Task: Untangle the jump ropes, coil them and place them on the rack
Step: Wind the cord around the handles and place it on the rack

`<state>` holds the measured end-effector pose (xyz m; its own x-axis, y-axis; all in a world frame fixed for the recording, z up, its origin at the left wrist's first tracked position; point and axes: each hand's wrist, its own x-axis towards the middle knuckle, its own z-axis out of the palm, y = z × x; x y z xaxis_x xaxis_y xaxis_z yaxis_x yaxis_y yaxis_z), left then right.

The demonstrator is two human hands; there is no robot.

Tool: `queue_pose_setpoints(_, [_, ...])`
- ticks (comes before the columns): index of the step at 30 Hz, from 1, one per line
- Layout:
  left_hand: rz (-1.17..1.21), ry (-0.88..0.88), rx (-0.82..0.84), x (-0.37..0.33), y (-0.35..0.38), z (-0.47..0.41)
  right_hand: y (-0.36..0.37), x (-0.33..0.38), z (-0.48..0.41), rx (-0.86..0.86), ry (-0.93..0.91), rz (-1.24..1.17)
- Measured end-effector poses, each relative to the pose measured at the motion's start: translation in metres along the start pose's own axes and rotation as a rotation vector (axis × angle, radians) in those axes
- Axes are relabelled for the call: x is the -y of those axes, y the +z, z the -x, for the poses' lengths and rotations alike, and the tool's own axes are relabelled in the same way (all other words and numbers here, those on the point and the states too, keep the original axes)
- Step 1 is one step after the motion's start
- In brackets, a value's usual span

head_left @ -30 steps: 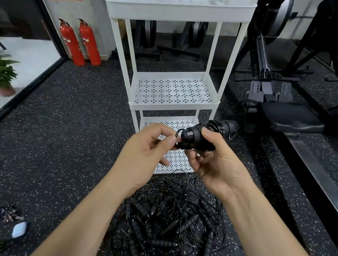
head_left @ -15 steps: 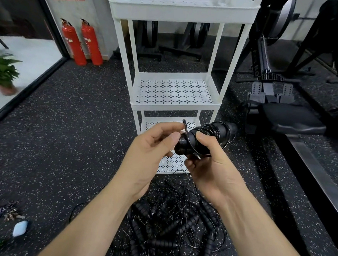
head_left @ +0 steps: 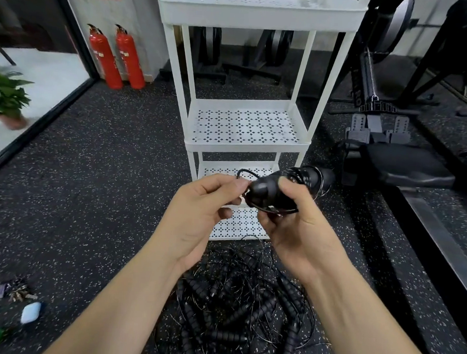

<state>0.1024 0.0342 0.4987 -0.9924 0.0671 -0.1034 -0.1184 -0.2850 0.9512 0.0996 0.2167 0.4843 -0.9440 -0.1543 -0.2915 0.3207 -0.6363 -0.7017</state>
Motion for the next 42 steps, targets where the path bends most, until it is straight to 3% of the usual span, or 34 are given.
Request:
queue_pose_setpoints(5, [0.016,0.009,0.015,-0.002,-0.004,-0.003,0.004,0.002,0.005,0.107,0.010,0.150])
queue_pose_setpoints(15, [-0.014,-0.028,-0.105,0.006,-0.003,-0.011,0.009,-0.004,0.008,0.138,-0.041,0.294])
queue_pose_setpoints(21, [0.024,-0.260,-0.066,0.007,0.000,-0.015,0.009,-0.010,0.014,0.224,0.037,0.349])
queue_pose_setpoints(25, [0.029,-0.264,-0.037,0.012,-0.004,-0.017,0.010,-0.009,0.013,0.335,0.073,0.318])
queue_pose_setpoints(30, [0.116,-0.238,-0.034,0.012,-0.007,-0.025,0.011,-0.011,0.007,0.264,0.034,0.164])
queue_pose_setpoints(35, [-0.041,-0.141,0.005,0.011,-0.002,-0.019,-0.001,-0.002,0.009,0.440,0.193,0.125])
queue_pose_setpoints(42, [-0.080,-0.308,-0.003,0.018,-0.001,-0.018,-0.010,0.006,0.008,0.548,0.273,0.209])
